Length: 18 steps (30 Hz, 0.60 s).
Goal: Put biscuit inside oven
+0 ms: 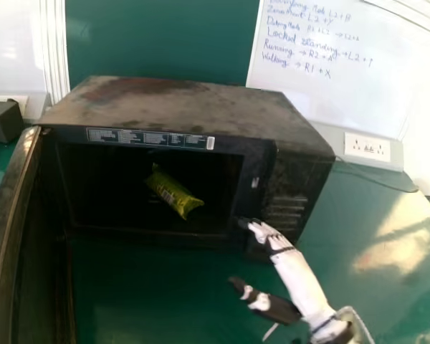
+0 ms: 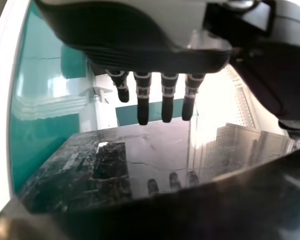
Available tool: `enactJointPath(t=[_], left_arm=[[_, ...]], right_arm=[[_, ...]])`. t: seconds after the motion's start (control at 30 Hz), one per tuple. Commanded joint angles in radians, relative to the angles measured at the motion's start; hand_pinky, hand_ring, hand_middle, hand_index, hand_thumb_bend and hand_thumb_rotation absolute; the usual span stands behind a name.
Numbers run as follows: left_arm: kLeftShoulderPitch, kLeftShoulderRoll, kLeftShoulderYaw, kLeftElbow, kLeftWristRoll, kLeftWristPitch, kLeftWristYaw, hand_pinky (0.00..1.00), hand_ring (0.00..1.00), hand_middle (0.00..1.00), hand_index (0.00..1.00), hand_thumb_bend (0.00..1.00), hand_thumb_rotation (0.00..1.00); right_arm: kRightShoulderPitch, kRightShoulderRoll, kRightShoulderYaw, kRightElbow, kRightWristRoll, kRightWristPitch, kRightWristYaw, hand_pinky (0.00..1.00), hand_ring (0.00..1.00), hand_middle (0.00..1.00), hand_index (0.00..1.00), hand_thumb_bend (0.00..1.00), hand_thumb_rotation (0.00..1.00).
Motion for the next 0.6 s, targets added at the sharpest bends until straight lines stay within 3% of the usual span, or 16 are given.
enactJointPath(t=[0.0, 0.13, 0.2, 0.3, 0.37, 0.47, 0.57], left_arm=[[-0.004, 0.010, 0.017, 0.002, 0.011, -0.004, 0.005, 0.99, 0.96, 0.98, 0.98, 0.65, 1.00], [-0.011, 0.024, 0.023, 0.008, 0.006, 0.006, -0.002, 1.00, 0.97, 0.98, 0.98, 0.69, 1.00], [-0.015, 0.030, 0.028, 0.014, 0.007, 0.005, -0.001, 1.00, 0.99, 0.99, 0.99, 0.72, 1.00], [-0.015, 0.032, 0.036, 0.017, 0.017, 0.004, 0.003, 1.00, 1.00, 1.00, 1.00, 0.73, 1.00], [-0.014, 0.029, 0.045, 0.014, 0.032, 0.005, 0.008, 1.00, 1.00, 1.00, 1.00, 0.80, 1.00], [-0.011, 0.027, 0.053, 0.007, 0.046, 0.009, 0.012, 1.00, 1.00, 1.00, 1.00, 0.79, 1.00], [-0.010, 0.033, 0.057, 0.007, 0.049, 0.001, 0.004, 1.00, 1.00, 1.00, 0.98, 0.84, 1.00]], right_arm=[[0.032, -0.019, -0.027, -0.007, 0.098, -0.013, 0.066, 1.00, 1.00, 1.00, 1.00, 0.76, 1.00], [0.068, -0.010, -0.057, -0.007, 0.274, 0.018, 0.184, 1.00, 1.00, 1.00, 1.00, 0.74, 1.00], [0.080, 0.010, -0.063, 0.007, 0.468, 0.067, 0.291, 1.00, 1.00, 1.00, 1.00, 0.73, 1.00], [0.066, 0.053, -0.086, 0.061, 0.666, 0.101, 0.432, 1.00, 1.00, 1.00, 1.00, 0.71, 1.00], [0.051, 0.088, -0.115, 0.103, 0.770, 0.122, 0.520, 1.00, 1.00, 1.00, 1.00, 0.71, 1.00], [0.041, 0.129, -0.164, 0.131, 0.851, 0.159, 0.605, 1.00, 1.00, 1.00, 1.00, 0.74, 1.00], [0.057, 0.160, -0.215, 0.101, 0.908, 0.248, 0.605, 1.00, 1.00, 1.00, 1.00, 0.74, 1.00]])
